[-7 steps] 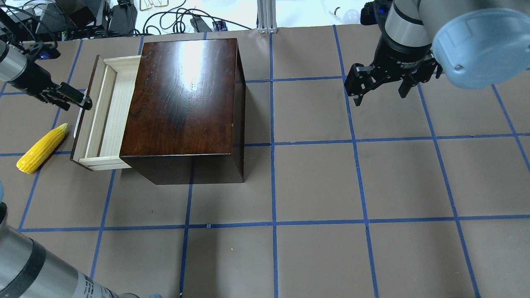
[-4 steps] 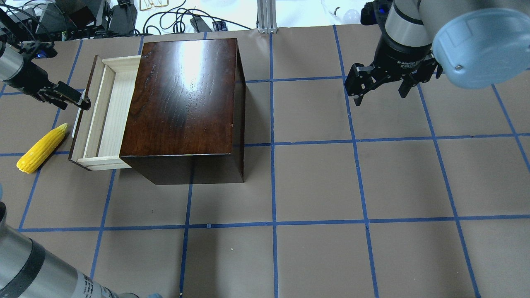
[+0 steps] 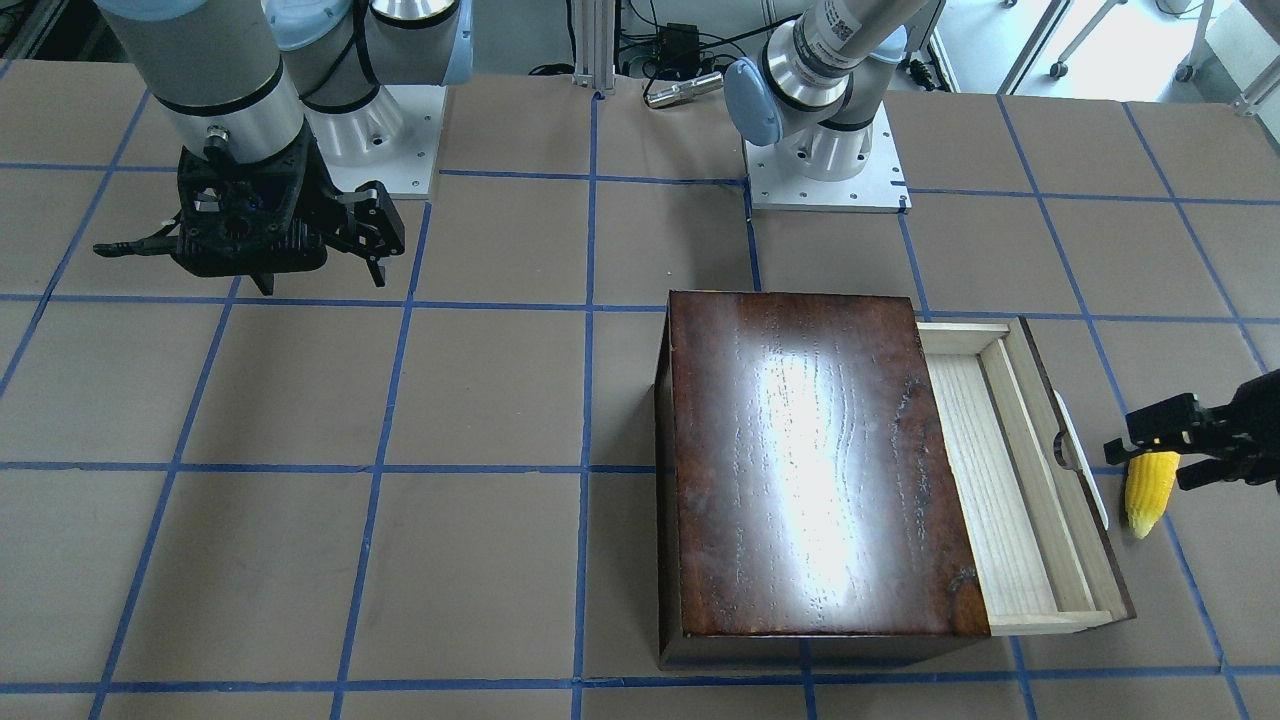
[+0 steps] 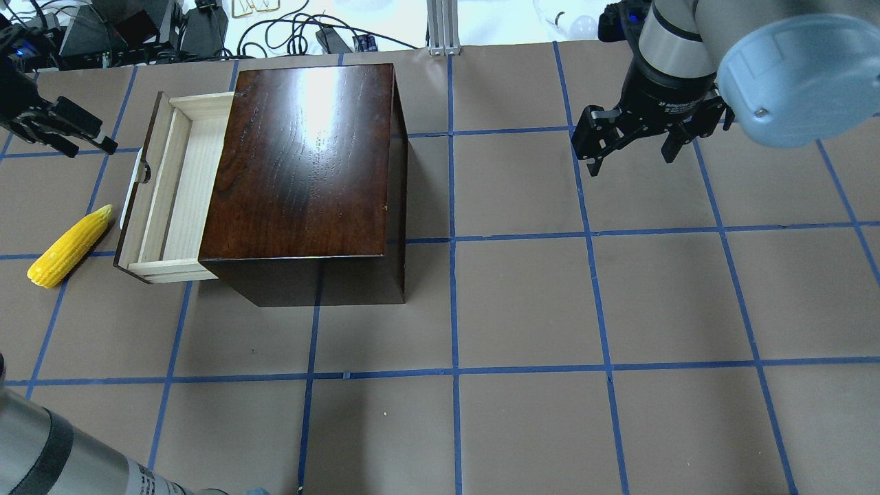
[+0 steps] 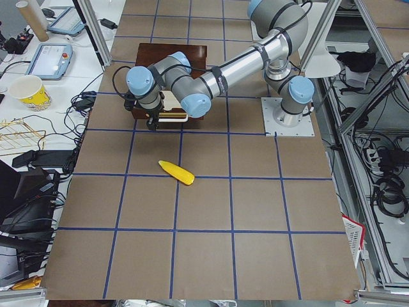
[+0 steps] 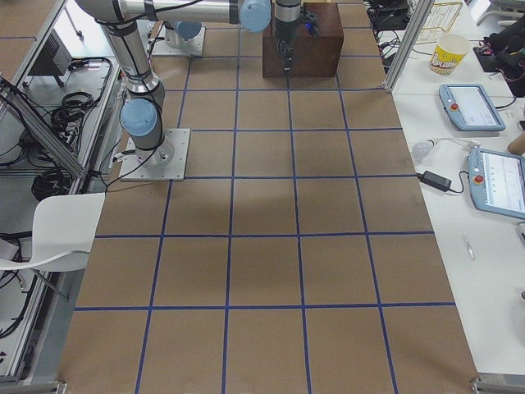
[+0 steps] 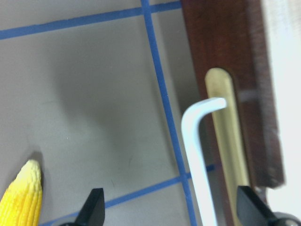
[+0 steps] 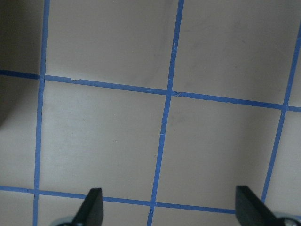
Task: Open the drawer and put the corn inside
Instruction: 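Release the handle and move the left gripper over the yellow corn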
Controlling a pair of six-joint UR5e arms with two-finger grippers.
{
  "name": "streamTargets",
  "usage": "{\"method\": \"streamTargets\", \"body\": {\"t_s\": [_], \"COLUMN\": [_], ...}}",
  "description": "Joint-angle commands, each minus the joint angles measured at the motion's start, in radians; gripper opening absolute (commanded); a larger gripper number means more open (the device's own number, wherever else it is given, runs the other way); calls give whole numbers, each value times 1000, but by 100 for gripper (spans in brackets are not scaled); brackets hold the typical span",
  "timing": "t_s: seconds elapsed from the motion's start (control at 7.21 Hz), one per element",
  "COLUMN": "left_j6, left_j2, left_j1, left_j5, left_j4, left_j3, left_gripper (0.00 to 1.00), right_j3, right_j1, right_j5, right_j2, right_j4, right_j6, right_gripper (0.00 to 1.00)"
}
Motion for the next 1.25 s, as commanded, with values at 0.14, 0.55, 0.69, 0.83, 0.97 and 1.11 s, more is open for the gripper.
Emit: {"method": "streamTargets", "body": {"t_s": [0.14, 0.55, 0.69, 0.83, 0.97, 1.11], "left_j6": [80, 358, 431, 460, 514, 521], "left_j2": [-24, -68, -83, -85, -97, -105], "left_j1": [52, 127, 146, 149, 150, 150], "left_j5": [122, 128, 128, 128, 130, 130], "left_j4": [-29, 17, 86, 153, 251, 305], "left_j3": [56, 10, -35, -104, -169, -216], "left_gripper": [100, 100, 100, 100, 100, 100], "right_j3": [0, 0, 0, 0, 0, 2], "right_j1": [1, 1, 1, -2, 1, 1], "right_j5": [0, 0, 0, 0, 0, 0], "right_j2": [0, 0, 0, 0, 0, 0], "right_j4": [0, 0, 0, 0, 0, 0], "right_j6": [0, 0, -2, 0, 0, 0], "right_gripper": [100, 100, 100, 100, 100, 100]}}
